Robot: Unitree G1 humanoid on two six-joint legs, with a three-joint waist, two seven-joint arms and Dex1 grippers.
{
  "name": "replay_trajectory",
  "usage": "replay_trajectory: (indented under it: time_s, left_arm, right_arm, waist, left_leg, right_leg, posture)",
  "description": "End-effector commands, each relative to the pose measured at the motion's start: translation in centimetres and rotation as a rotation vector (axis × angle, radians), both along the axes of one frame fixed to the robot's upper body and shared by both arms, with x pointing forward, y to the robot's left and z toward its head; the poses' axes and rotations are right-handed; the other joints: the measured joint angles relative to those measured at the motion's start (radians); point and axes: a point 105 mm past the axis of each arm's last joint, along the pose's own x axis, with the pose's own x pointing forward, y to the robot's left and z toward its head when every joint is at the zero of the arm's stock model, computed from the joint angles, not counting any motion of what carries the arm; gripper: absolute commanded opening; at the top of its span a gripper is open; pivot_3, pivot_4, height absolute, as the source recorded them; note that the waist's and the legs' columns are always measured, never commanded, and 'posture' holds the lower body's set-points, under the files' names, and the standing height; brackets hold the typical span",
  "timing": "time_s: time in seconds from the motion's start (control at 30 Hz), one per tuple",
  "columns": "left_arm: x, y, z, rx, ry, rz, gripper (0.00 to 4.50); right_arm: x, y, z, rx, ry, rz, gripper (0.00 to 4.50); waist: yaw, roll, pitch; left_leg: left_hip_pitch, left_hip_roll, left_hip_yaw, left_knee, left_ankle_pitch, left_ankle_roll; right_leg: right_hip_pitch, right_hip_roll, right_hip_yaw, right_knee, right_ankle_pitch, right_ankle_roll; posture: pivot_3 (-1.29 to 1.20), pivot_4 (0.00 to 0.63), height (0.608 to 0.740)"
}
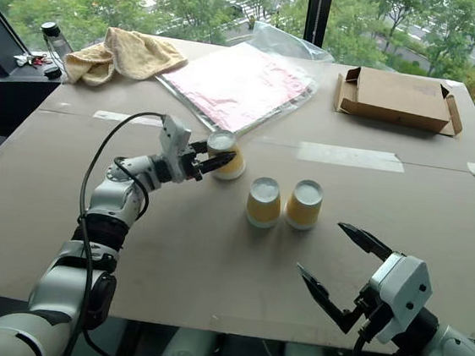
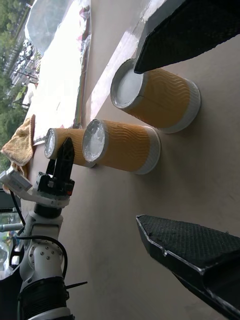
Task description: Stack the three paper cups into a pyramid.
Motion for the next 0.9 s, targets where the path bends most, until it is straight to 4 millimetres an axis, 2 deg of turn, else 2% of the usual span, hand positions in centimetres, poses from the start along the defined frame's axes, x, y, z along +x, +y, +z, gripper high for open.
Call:
replay_trajectory:
  time_s: [0.03, 0.1, 0.17, 0.33, 0.57, 0.73, 0.9]
  left_arm:
    - [-1.5, -3.5, 6.2, -0.09, -0.08, -0.179, 2.76]
    - [-2.9, -5.6, 7.9, -0.105, -0.032, -0.282, 2.76]
    - [-3.9, -6.8, 8.8, -0.087, -0.035, -0.348, 2.76]
    - [-5.7, -9.0, 9.8, -0.035, -0.035, -0.47, 2.76]
    - [-7.3, -10.1, 8.6, 0.084, -0.056, -0.575, 2.76]
    - [-7.4, -10.1, 7.2, 0.153, -0.076, -0.588, 2.76]
    - [-7.1, -10.4, 5.8, 0.152, -0.078, -0.577, 2.76]
  right_arm:
    - [-0.5, 0.3, 1.1, -0.001, -0.051, 0.006, 4.5]
    - [-0.5, 0.2, 0.9, -0.001, -0.046, -0.004, 4.5]
    - [-0.6, 0.0, 0.9, 0.0, -0.044, -0.018, 4.5]
    - [-1.1, -0.7, 0.7, -0.011, -0.036, -0.054, 4.5]
    - [-1.6, -1.1, 0.6, -0.018, -0.034, -0.09, 4.5]
    - [-1.7, -1.0, 0.5, -0.016, -0.039, -0.101, 4.5]
    - [-1.5, -1.1, 0.5, -0.018, -0.048, -0.104, 4.5]
  waist:
    - [0.003, 0.0, 0.0]
    - [0.003, 0.0, 0.0]
    - [0.0, 0.0, 0.0]
    - [-0.005, 0.001, 0.0]
    - [-0.003, 0.001, 0.0]
    - [-0.002, 0.001, 0.0]
    - [-0.002, 0.001, 0.0]
  left_leg:
    - [0.0, 0.0, 0.0, 0.0, 0.0, 0.0]
    - [-0.002, 0.0, -0.002, 0.001, 0.0, 0.0]
    - [-0.002, 0.0, -0.002, 0.001, 0.0, 0.0]
    - [0.0, 0.0, -0.001, 0.001, 0.0, 0.0]
    - [0.0, 0.0, -0.001, 0.001, 0.0, 0.0]
    - [0.0, 0.0, -0.001, 0.001, 0.0, 0.0]
    - [0.0, 0.0, 0.0, 0.001, 0.0, 0.0]
  right_leg:
    - [0.0, 0.0, 0.0, 0.0, 0.0, 0.0]
    - [0.0, 0.0, -0.001, 0.0, 0.0, 0.0]
    - [0.0, 0.0, -0.001, 0.0, 0.0, 0.0]
    - [0.0, 0.0, 0.0, 0.0, 0.0, 0.0]
    - [0.0, 0.0, 0.0, 0.0, 0.0, 0.0]
    - [0.0, 0.0, 0.0, 0.0, -0.001, 0.0]
    - [0.0, 0.0, 0.0, 0.0, -0.001, 0.0]
  posture:
    - [0.0, 0.15, 0.74]
    - [0.0, 0.15, 0.74]
    - [0.0, 0.15, 0.74]
    - [0.0, 0.15, 0.74]
    - [0.0, 0.15, 0.74]
    - [0.0, 0.15, 0.74]
    - [0.0, 0.15, 0.74]
